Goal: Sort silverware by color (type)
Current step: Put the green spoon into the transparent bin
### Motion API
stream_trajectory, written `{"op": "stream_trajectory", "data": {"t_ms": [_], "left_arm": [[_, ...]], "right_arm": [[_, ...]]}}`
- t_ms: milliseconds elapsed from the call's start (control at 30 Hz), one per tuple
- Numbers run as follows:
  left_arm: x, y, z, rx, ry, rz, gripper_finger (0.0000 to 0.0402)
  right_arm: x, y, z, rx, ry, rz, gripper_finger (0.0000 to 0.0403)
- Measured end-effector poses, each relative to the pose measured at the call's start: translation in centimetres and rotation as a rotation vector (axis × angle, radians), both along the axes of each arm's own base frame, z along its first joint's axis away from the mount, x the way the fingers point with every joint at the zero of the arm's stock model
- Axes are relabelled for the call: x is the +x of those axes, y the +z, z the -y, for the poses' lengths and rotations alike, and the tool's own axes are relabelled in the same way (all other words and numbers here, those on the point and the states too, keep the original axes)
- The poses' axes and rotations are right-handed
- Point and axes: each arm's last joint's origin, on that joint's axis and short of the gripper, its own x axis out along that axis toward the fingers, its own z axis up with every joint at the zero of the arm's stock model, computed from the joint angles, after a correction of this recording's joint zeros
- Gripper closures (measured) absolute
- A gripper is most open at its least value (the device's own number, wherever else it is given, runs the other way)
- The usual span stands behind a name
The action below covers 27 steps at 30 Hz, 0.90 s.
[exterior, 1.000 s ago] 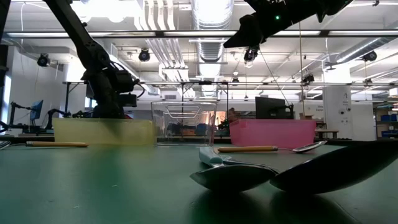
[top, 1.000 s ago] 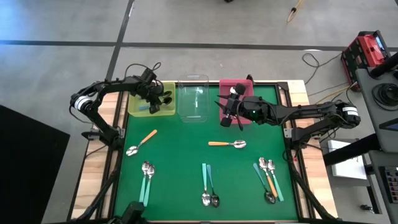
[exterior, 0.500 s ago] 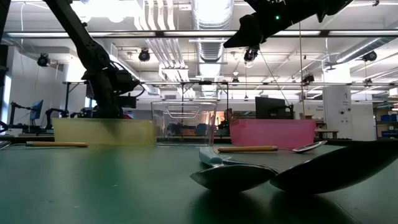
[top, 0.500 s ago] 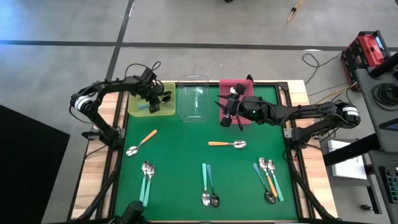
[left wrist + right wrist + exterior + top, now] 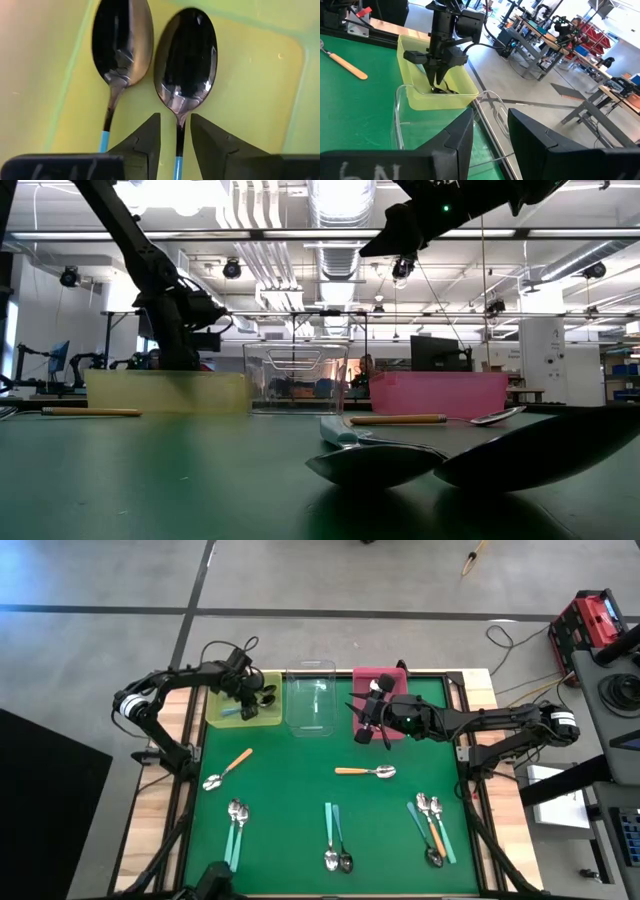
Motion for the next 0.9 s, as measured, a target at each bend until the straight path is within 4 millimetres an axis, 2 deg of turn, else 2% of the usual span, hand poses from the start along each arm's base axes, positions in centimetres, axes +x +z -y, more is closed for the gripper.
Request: {"op": "stream_trajectory", "data": {"t_ms": [500,700,900], "left_arm": [[0.7,2.6,-1.1,-0.012,0.088,0.03,0.0308],[0.5,5.4,-0.7,0.047,0.139,0.1,0.0308],[0.3,8.7,1.0,0.113,0.174,0.257,0.0309]], "right_arm": [[0.0,0.0,0.0,0.01,-0.002,0.007,0.0289],[0.0,0.0,0.0,0.103,-0.024,0.068,0.0289],[0.0,0.0,0.0,0.241,-0.056,0.148,0.0289]]}}
